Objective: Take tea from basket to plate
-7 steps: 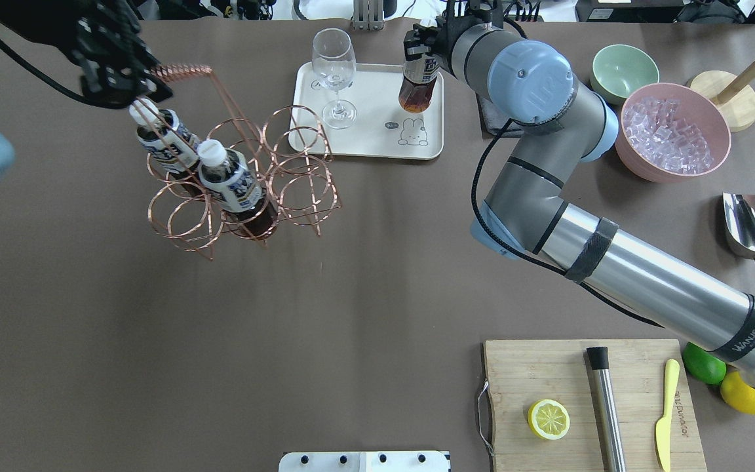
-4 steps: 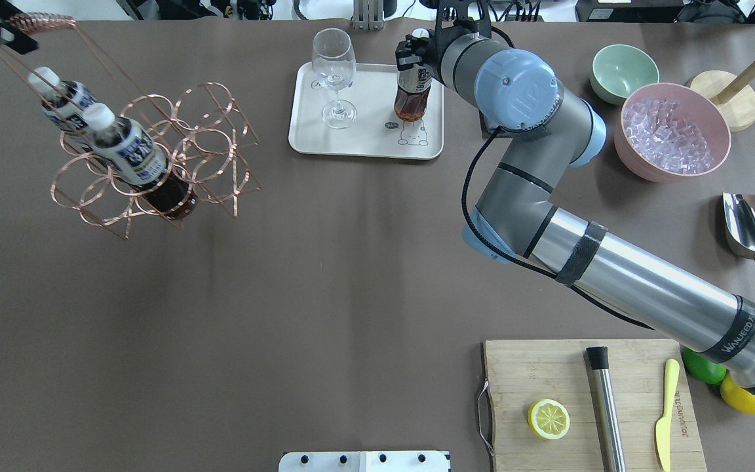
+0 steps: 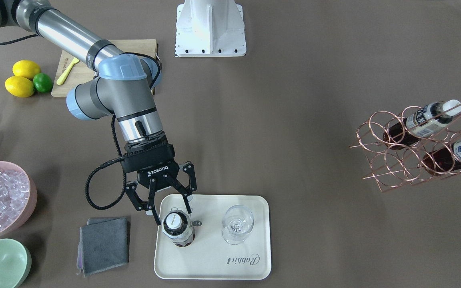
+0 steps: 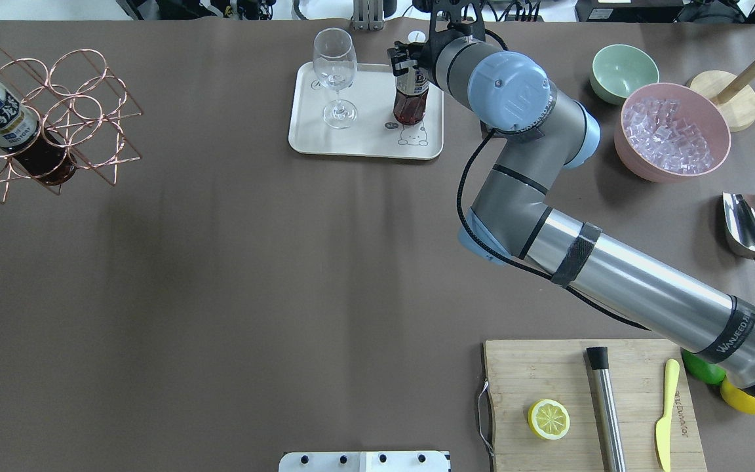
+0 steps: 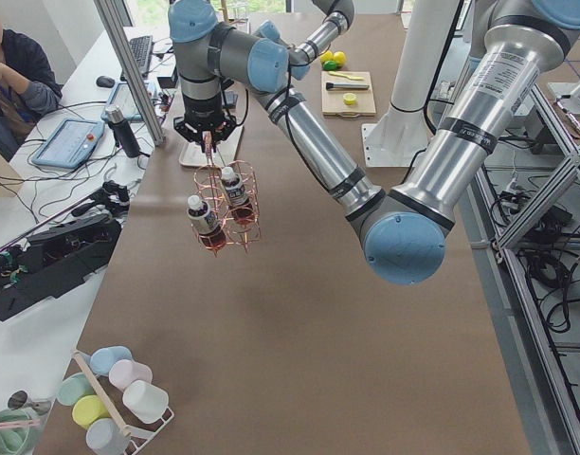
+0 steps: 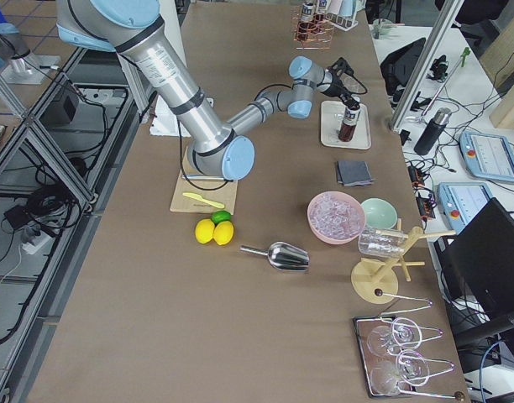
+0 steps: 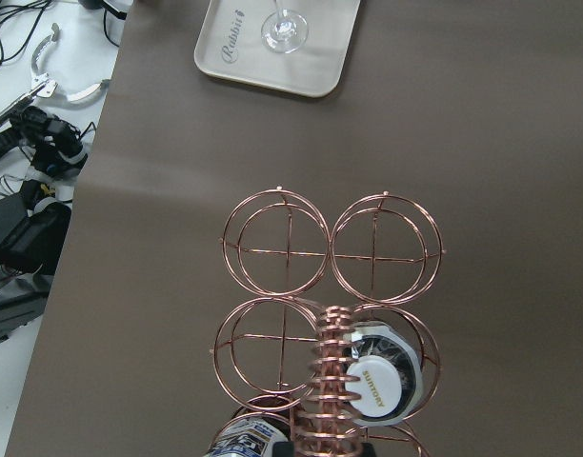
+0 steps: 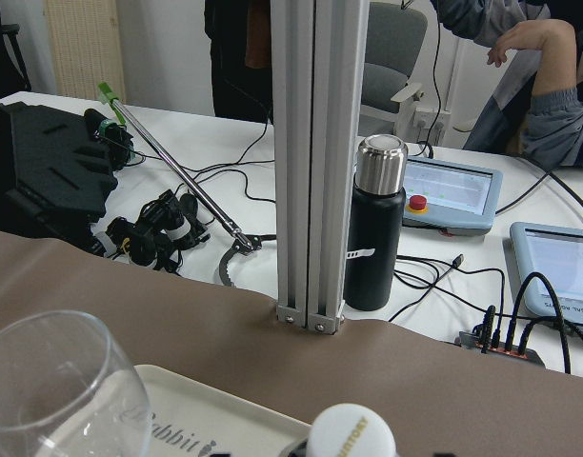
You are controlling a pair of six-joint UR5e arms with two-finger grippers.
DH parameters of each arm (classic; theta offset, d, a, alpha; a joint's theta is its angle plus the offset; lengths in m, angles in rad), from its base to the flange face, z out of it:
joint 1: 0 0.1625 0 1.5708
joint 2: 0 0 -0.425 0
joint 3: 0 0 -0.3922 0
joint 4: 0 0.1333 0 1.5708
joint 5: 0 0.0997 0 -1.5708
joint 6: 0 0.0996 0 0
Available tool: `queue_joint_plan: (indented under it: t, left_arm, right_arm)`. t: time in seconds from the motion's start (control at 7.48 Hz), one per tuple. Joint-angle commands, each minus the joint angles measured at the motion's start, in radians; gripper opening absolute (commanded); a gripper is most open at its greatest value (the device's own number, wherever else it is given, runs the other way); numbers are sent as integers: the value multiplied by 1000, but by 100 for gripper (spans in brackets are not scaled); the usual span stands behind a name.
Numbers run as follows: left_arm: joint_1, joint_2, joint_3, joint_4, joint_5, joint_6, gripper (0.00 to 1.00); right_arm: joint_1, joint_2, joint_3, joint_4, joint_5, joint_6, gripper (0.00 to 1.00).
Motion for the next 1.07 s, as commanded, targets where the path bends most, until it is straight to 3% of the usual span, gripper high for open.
queue_joint_plan:
  t: [0.0, 0.27, 0.4, 0.67, 0.8, 0.94]
  left_arm:
    - [-55, -14, 172, -1, 5, 229, 0]
    - [-58, -6, 249, -120, 13, 236, 0]
    - [-57, -11, 307, -171, 13, 236, 0]
    - [-47, -37, 453, -292, 10, 236, 0]
    - [-46, -51, 493, -306, 11, 236, 0]
    - [-29, -48, 498, -314, 11, 234, 0]
  right_arm:
    - [-3, 0, 0, 1, -1, -1, 100]
    - [-3, 0, 35, -41, 7, -10, 100]
    - [2, -15, 136, -149, 8, -10, 100]
    - [5, -101, 443, -482, 36, 18, 100]
    - [11, -177, 542, -540, 78, 119, 100]
    - [69, -274, 596, -545, 191, 168, 100]
